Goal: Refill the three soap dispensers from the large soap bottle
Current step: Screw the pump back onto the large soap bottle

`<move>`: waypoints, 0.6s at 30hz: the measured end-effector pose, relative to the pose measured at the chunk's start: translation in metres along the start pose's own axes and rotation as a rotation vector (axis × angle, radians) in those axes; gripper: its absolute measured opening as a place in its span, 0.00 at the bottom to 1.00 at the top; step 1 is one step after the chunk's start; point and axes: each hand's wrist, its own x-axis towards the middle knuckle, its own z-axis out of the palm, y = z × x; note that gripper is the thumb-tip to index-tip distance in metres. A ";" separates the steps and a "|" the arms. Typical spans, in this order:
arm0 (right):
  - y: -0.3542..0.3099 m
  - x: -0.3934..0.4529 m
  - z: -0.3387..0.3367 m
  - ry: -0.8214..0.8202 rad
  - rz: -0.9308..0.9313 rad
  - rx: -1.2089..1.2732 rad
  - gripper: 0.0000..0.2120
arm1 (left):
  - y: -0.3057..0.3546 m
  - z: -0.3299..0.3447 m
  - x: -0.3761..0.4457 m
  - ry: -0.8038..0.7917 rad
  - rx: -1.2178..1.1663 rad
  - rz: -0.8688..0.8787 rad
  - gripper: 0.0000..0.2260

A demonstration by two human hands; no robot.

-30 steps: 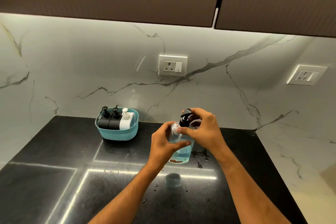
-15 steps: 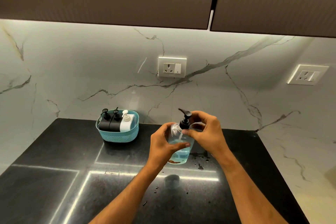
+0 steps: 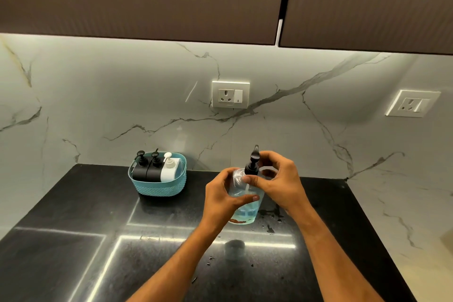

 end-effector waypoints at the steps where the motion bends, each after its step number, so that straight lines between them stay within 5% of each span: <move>1: 0.002 0.000 -0.002 -0.010 0.000 0.032 0.24 | 0.000 0.000 0.000 -0.001 0.001 -0.002 0.28; 5: 0.004 0.000 -0.002 0.038 -0.003 0.023 0.20 | 0.001 0.001 0.001 -0.015 -0.002 0.006 0.28; 9: 0.002 -0.002 0.001 0.087 0.015 0.007 0.29 | 0.007 0.004 0.000 -0.011 -0.018 0.012 0.27; 15: 0.008 -0.002 -0.005 0.043 0.025 0.114 0.18 | 0.002 0.008 -0.001 -0.028 -0.005 -0.004 0.28; 18: 0.007 -0.005 0.001 0.145 0.013 0.011 0.22 | 0.006 0.010 -0.003 -0.031 -0.003 -0.004 0.27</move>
